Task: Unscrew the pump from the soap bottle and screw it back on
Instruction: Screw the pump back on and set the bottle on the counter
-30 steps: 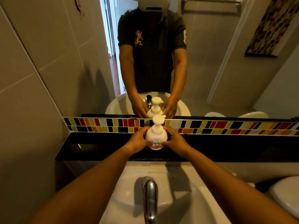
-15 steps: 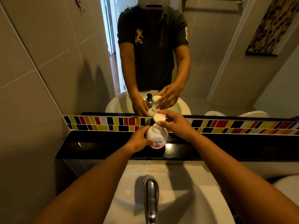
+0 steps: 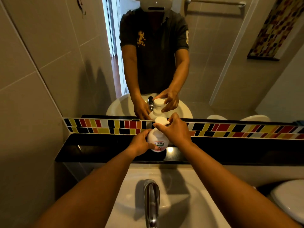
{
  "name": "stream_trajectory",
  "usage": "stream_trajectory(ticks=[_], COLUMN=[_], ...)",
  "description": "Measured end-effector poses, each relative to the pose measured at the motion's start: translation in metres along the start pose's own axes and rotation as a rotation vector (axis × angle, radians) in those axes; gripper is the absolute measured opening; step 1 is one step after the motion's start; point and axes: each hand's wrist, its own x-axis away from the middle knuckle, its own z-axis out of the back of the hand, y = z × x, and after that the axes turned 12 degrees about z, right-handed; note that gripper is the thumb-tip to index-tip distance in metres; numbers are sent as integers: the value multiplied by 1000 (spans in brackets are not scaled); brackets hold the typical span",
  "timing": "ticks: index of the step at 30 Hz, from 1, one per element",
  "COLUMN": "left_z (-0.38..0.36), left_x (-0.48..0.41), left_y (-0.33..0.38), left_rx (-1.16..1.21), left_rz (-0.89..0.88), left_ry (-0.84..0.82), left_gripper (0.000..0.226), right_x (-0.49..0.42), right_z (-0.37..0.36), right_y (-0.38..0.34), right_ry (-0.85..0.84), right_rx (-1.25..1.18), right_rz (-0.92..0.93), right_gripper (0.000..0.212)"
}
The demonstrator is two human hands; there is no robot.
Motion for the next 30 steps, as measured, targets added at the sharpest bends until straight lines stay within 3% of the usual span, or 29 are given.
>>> stream_trajectory(ticks=[6,10,13,26,30], left_z=[3,4,4,4,4], left_x=[1,1,1,-1,-1], left_y=[2,3,4,3,2], left_rx=[-24,-11,-29,-52,-50], left_rz=[17,3,4,3,12], left_ry=[-13,-27,-23,-11,-14], left_gripper=[74,71,69,69,72], right_x=[-3,-3,-3,-7,-3], right_z=[8,17,18,0,-1], right_y=[2,15,19,14,14], right_ry=[-62,-236,-291,-97,-111], right_rx=[83,-289,-417,-336,-438], right_rz=[42,82,130,54,80], right_gripper=[54,59,59,52,54])
